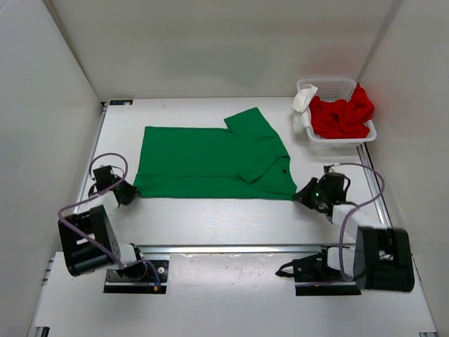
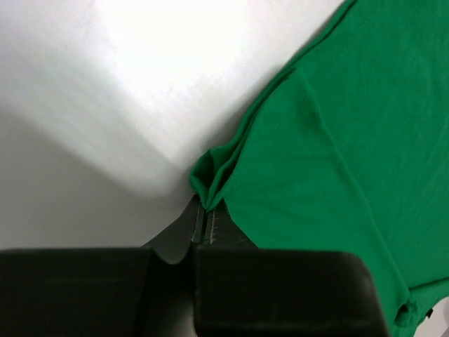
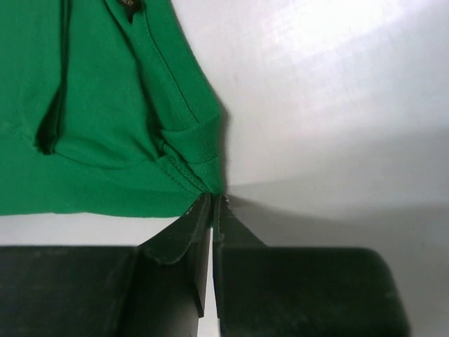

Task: Fold and stack the t-shirts
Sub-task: Fold the flattened tshirt in 1/3 of the way

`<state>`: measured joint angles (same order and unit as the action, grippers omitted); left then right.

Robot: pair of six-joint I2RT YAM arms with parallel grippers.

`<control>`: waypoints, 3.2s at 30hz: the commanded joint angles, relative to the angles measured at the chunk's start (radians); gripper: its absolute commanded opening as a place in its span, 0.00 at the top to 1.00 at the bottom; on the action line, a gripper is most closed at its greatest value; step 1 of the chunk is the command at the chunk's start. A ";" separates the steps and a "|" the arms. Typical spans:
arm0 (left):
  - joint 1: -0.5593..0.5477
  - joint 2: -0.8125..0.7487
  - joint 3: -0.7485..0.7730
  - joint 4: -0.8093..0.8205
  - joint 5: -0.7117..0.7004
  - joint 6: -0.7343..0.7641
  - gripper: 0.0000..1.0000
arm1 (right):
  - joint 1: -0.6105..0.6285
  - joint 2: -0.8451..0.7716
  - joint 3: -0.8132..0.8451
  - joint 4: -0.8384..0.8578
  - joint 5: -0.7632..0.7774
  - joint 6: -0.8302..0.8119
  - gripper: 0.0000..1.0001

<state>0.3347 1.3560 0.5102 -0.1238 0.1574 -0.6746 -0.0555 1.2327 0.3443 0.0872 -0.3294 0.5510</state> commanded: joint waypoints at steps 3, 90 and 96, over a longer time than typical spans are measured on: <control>0.032 -0.158 -0.084 -0.144 -0.012 0.082 1.00 | -0.032 -0.272 -0.083 -0.200 0.058 -0.008 1.00; -0.912 -0.252 -0.101 0.148 -0.174 -0.013 0.60 | 0.477 0.292 0.404 -0.113 0.095 -0.171 1.00; -0.898 -0.241 -0.113 0.165 -0.177 -0.010 0.60 | 0.470 0.405 0.472 -0.058 0.128 -0.155 1.00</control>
<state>-0.5694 1.1240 0.3847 0.0021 -0.0158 -0.6815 0.4229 1.6093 0.7799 -0.0471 -0.2237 0.3923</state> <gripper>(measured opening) 0.400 0.004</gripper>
